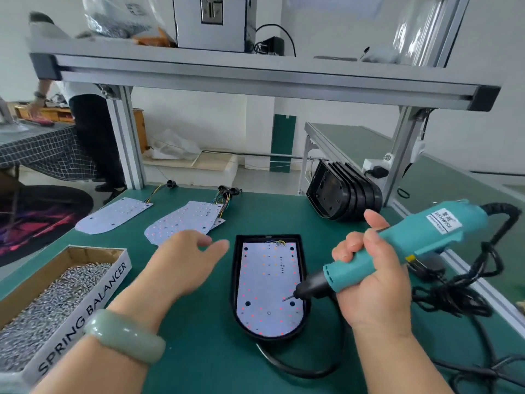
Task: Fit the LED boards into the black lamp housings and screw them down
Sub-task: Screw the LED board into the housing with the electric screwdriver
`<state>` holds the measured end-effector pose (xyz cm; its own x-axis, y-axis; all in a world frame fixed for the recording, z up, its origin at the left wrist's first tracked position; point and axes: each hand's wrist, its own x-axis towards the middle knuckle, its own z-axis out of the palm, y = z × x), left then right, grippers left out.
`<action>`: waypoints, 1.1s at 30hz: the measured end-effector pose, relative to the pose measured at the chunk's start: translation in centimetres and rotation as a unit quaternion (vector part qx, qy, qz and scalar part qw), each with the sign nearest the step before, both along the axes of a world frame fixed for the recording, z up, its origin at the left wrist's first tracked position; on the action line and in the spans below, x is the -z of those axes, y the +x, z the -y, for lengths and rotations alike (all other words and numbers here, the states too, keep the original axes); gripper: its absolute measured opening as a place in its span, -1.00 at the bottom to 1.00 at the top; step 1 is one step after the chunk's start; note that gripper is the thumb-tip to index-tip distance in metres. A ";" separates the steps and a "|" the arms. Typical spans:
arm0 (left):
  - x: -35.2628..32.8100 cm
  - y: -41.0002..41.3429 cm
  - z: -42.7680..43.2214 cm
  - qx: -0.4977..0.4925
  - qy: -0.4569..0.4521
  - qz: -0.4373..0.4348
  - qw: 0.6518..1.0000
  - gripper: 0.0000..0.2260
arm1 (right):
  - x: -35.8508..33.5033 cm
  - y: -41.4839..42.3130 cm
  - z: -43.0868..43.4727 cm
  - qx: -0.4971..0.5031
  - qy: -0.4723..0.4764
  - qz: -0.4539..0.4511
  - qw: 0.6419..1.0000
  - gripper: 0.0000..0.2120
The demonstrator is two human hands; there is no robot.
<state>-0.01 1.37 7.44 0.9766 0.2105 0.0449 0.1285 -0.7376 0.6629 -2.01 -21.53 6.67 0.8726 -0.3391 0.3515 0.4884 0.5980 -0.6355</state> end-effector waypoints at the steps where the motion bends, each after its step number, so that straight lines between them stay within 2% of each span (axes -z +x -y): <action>1: -0.5 -0.2 -1.9 -0.032 0.034 0.032 0.998 -0.77 | 0.0 0.1 0.1 -0.003 0.022 -0.005 1.000 -0.81; 4: -0.8 -0.5 -8.7 -0.120 0.127 0.076 0.982 -0.79 | 0.3 0.3 0.4 -0.009 0.068 -0.027 0.997 -0.84; 6: -0.1 -1.1 -12.9 -0.147 0.125 0.075 0.978 -0.74 | 0.5 0.3 0.5 -0.008 0.084 -0.038 0.996 -0.84; 9: 2.1 -1.1 -17.4 -0.147 0.148 -0.002 0.978 -0.66 | 0.4 0.2 0.3 -0.008 0.092 -0.049 0.995 -0.85; 12: 3.9 -0.5 -18.1 -0.087 0.272 -0.104 0.953 -0.86 | 0.5 0.1 0.0 -0.005 0.092 -0.055 0.994 -0.84; 17: 4.5 0.6 -18.6 -0.096 0.333 -0.125 0.930 -0.74 | -0.4 0.7 -0.1 0.006 0.101 -0.075 0.992 -0.89; 23: 5.6 1.5 -19.9 -0.118 0.322 -0.129 0.930 -0.68 | -3.3 2.7 -0.2 -0.008 0.134 -0.097 0.986 -0.87; 26: 6.1 1.6 -20.2 -0.126 0.304 -0.141 0.934 -0.55 | -2.7 3.0 -0.4 -0.005 0.131 -0.100 0.986 -0.88; 28: 6.5 1.8 -20.1 -0.131 0.314 -0.139 0.930 -0.56 | -1.4 2.8 -0.6 -0.007 0.121 -0.101 0.987 -0.92; 33: 6.7 2.0 -20.8 -0.189 0.229 -0.076 0.952 -0.65 | 0.3 2.3 -1.0 -0.025 0.096 -0.101 0.990 -0.95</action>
